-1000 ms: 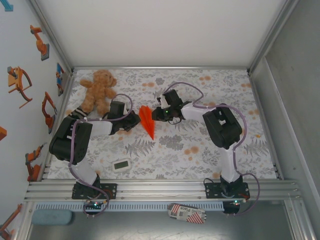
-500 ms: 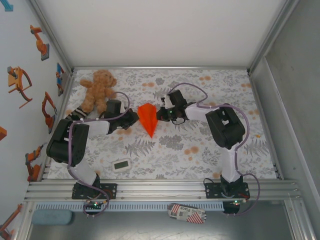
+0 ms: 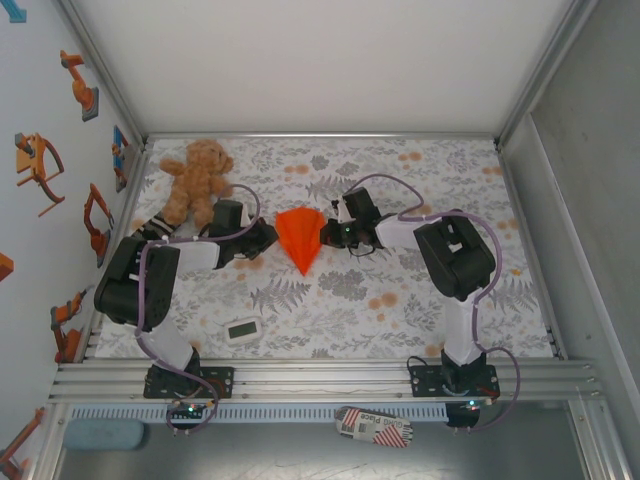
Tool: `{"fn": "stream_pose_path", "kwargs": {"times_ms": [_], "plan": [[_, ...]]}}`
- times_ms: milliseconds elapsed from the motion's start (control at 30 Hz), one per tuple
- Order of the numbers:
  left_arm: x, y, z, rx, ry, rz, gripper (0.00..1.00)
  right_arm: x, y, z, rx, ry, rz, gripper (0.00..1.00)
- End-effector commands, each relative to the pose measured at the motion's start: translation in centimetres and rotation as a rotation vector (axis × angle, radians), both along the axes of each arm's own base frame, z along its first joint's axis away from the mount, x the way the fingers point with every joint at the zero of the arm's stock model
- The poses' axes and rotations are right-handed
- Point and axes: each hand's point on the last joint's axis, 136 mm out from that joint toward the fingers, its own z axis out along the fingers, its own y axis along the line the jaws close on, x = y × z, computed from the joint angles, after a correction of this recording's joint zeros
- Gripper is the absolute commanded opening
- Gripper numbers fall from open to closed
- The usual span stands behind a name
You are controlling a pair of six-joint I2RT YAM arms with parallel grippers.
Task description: Fold a paper plane with a square sheet of paper (pick it up from the middle)
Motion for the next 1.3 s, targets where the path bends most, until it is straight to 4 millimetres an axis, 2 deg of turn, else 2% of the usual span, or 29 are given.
{"fn": "stream_pose_path", "kwargs": {"times_ms": [0,100,200,333,433,567,667,767,867,1067,1167,1267], "plan": [[-0.3,0.5,-1.4,0.032,0.037,0.012,0.05,0.8,-0.1,1.6,0.023,-0.044,-0.038,0.01],[-0.4,0.6,-1.8,0.043,0.054,0.013,0.07,0.7,-0.1,1.5,0.028,-0.037,-0.038,0.01],[-0.4,0.6,-1.4,0.056,0.053,0.005,0.10,0.6,0.0,1.5,0.038,-0.034,-0.034,0.01],[-0.5,1.0,0.3,0.092,0.033,0.006,0.16,0.5,0.3,1.9,0.055,-0.029,-0.026,0.01],[-1.6,1.5,1.4,0.132,0.032,0.014,0.22,0.5,0.4,2.1,0.062,-0.027,-0.023,0.01],[-3.7,0.1,2.4,0.151,0.014,-0.026,0.32,0.5,0.5,2.3,0.071,-0.024,-0.027,0.01],[-5.1,-1.5,2.3,0.161,0.016,-0.058,0.37,0.5,0.6,2.3,0.079,-0.023,-0.026,0.01],[-5.6,-3.6,2.4,0.147,0.002,-0.112,0.37,0.5,0.7,2.3,0.081,-0.021,-0.025,0.01],[-5.3,-4.6,2.1,0.175,0.001,-0.132,0.37,0.5,0.7,2.4,0.085,-0.020,-0.023,0.01],[-4.2,-5.5,1.1,0.207,0.005,-0.145,0.38,0.4,0.7,2.2,0.085,-0.015,-0.023,0.01],[-3.9,-6.2,1.3,0.187,-0.005,-0.173,0.30,0.3,0.7,2.1,0.085,-0.011,-0.022,0.01],[-3.7,-6.2,0.8,0.216,0.012,-0.183,0.30,0.2,0.7,1.9,0.085,-0.006,-0.020,0.01]]}}
